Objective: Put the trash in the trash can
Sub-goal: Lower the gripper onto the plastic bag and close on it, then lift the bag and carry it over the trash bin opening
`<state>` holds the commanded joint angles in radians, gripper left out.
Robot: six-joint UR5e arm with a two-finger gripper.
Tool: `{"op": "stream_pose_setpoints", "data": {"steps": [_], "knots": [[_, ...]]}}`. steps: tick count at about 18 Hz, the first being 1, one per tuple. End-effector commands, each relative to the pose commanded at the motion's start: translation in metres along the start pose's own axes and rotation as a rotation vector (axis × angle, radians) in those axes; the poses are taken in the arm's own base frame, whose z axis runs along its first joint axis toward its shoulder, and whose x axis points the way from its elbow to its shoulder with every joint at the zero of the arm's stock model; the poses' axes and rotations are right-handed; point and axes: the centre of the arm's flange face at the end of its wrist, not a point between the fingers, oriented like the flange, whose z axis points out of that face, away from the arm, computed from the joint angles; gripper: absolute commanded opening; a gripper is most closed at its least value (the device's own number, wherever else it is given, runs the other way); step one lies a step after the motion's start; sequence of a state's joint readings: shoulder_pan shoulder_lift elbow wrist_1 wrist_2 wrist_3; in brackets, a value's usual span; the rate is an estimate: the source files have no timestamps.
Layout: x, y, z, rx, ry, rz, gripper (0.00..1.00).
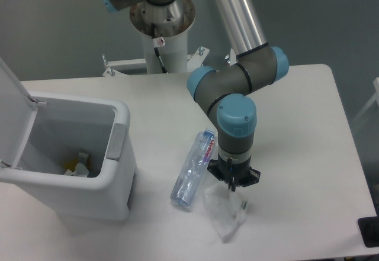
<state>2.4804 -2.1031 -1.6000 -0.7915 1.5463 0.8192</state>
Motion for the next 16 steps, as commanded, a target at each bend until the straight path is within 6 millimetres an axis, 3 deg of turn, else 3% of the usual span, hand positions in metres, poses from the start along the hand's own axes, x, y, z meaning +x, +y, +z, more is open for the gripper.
{"op": "stream_pose_setpoints", "data": {"steps": [3, 6, 9, 12, 16], "knots": [[-0.005, -0.004, -0.010, 0.030, -0.002, -0.007, 0.00], [-0.017, -0.001, -0.038, 0.113, 0.018, -0.057, 0.00], [-0.026, -0.004, -0.088, 0.261, 0.055, -0.096, 0.00], [-0.021, -0.013, -0.139, 0.387, 0.084, -0.130, 0.00], [0.009, -0.020, -0.208, 0.524, 0.123, -0.128, 0.00]]}}
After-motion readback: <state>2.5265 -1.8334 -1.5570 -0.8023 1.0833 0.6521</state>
